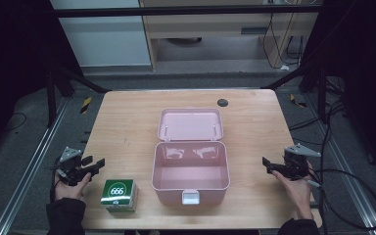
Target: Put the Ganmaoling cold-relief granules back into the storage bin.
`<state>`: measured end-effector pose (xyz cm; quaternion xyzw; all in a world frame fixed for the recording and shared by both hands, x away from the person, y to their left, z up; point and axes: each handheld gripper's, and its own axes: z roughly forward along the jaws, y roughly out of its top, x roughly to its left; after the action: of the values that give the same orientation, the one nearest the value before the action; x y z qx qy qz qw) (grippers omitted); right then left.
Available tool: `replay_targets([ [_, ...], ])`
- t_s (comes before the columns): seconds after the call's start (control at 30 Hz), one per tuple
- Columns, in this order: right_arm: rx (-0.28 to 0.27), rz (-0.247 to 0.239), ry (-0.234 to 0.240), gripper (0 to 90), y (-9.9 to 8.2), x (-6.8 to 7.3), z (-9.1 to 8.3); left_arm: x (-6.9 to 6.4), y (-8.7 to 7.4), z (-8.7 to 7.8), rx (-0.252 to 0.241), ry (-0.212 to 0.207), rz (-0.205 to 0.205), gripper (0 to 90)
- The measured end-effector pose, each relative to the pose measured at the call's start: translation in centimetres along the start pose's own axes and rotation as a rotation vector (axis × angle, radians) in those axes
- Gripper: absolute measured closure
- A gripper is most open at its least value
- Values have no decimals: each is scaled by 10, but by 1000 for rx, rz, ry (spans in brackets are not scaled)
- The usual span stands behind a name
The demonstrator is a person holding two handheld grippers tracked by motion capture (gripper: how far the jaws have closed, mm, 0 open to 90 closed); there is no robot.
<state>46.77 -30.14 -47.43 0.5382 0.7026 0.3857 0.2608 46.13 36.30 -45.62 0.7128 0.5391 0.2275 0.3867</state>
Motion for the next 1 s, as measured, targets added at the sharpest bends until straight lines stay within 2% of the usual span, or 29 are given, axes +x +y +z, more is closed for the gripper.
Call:
replay_targets([
  [0.13,1,-16,-4,85,1,3,-5,-3,4,-4,3,-22,24,427],
  [0.23,4,-29,-7,86,3,6,-7,-6,10,-7,16,-48,60,428],
  [0.33,10,-64,-23,85,5,10,-9,-9,15,-11,32,-70,104,426],
  [0.63,11,-66,-21,84,7,11,-8,-7,31,-34,67,-117,218,417],
  [0.9,15,-82,-27,79,5,11,-7,-6,50,-54,86,-168,291,408],
  [0.93,19,-91,-24,80,5,11,-6,-7,53,-57,97,-184,315,405],
  [1.0,19,-94,-24,81,5,12,-6,-8,54,-58,105,-194,326,404],
])
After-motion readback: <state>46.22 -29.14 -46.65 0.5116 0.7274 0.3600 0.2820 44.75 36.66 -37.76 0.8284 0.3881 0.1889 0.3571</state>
